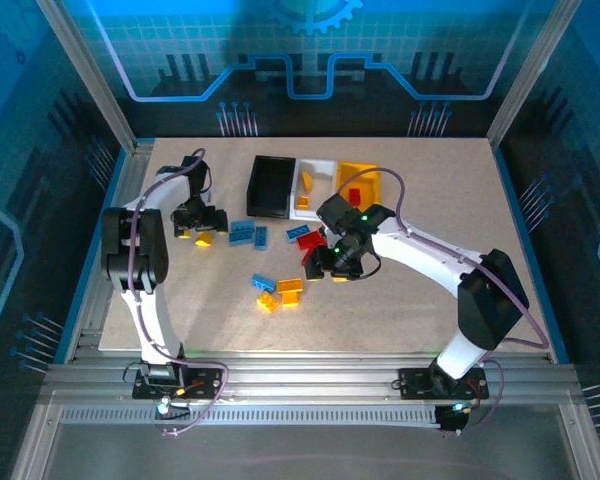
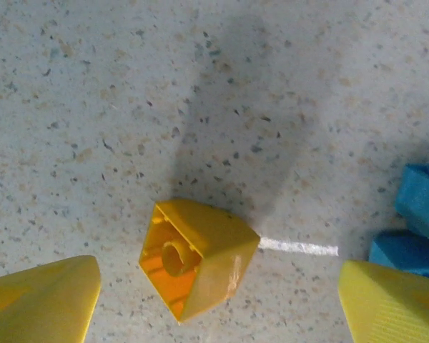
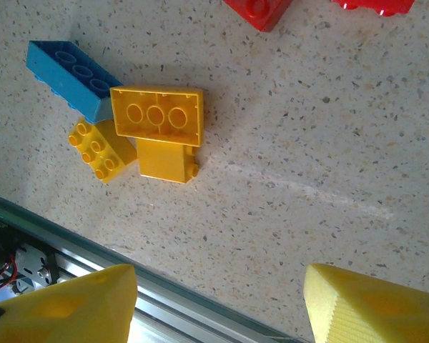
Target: Sort the legos into containers by color
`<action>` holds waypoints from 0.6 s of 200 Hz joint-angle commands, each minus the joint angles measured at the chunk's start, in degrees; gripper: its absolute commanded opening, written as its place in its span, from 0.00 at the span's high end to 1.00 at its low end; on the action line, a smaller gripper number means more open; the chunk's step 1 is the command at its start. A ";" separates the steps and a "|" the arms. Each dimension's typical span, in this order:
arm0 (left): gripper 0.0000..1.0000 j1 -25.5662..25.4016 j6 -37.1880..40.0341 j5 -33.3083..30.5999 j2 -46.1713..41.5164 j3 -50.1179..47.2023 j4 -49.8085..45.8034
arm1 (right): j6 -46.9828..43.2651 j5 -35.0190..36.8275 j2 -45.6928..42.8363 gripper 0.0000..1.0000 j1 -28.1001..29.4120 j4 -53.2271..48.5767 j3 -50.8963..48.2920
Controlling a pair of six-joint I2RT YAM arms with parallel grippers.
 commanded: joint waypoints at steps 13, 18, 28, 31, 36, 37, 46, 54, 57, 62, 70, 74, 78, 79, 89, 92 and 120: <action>0.16 1.15 0.99 -0.99 2.37 2.16 -0.16 | 0.74 1.45 -1.06 0.36 0.82 -2.75 1.72; 0.16 1.33 1.05 -0.96 2.55 2.14 -0.07 | 0.75 1.46 -1.04 0.36 0.74 -2.75 1.82; 0.18 1.59 0.90 -0.56 2.83 2.23 0.07 | 0.72 1.51 -1.01 0.36 0.81 -2.76 1.91; 0.19 1.68 0.75 -0.35 2.92 2.13 0.10 | 0.71 1.46 -0.97 0.36 0.82 -2.77 1.85; 0.22 1.69 0.75 -0.14 3.08 2.12 0.14 | 0.71 1.46 -0.96 0.36 0.81 -2.75 1.86; 0.22 1.69 0.74 -0.05 3.09 2.14 0.17 | 0.71 1.46 -0.96 0.36 0.81 -2.75 1.84; 0.24 1.69 0.66 0.02 3.30 2.08 0.20 | 0.72 1.40 -0.75 0.36 0.81 -2.74 1.91; 0.25 1.69 0.73 0.11 3.61 2.07 0.12 | 0.67 1.22 -0.55 0.36 0.79 -2.75 1.97; 0.25 1.69 0.65 0.18 3.75 2.07 0.11 | 0.70 1.14 -0.46 0.36 0.82 -2.75 2.07; 0.26 1.69 0.65 0.32 3.87 2.00 0.12 | 0.62 1.07 -0.29 0.36 0.78 -2.75 2.22; 0.28 1.73 0.70 0.65 4.10 1.89 0.19 | 0.42 1.03 -0.02 0.37 0.77 -2.73 2.48; 0.29 1.69 0.68 0.72 4.22 1.85 0.12 | 0.45 1.02 0.07 0.37 0.83 -2.77 2.59; 0.29 1.73 0.64 0.78 4.24 1.81 0.16 | 0.36 1.05 0.17 0.37 0.86 -2.84 2.64; 0.29 1.71 0.64 0.81 4.25 1.81 0.18 | 0.31 1.04 0.26 0.37 0.84 -2.84 2.67; 0.30 1.69 0.55 0.88 4.41 1.64 0.28 | 0.32 0.89 0.51 0.37 0.89 -2.76 2.93; 0.31 1.71 0.49 0.97 4.43 1.63 0.29 | 0.23 0.87 0.60 0.37 0.85 -2.78 3.02; 0.33 1.69 0.41 1.40 4.75 1.56 0.13 | 0.02 0.67 0.97 0.37 0.99 -2.75 3.38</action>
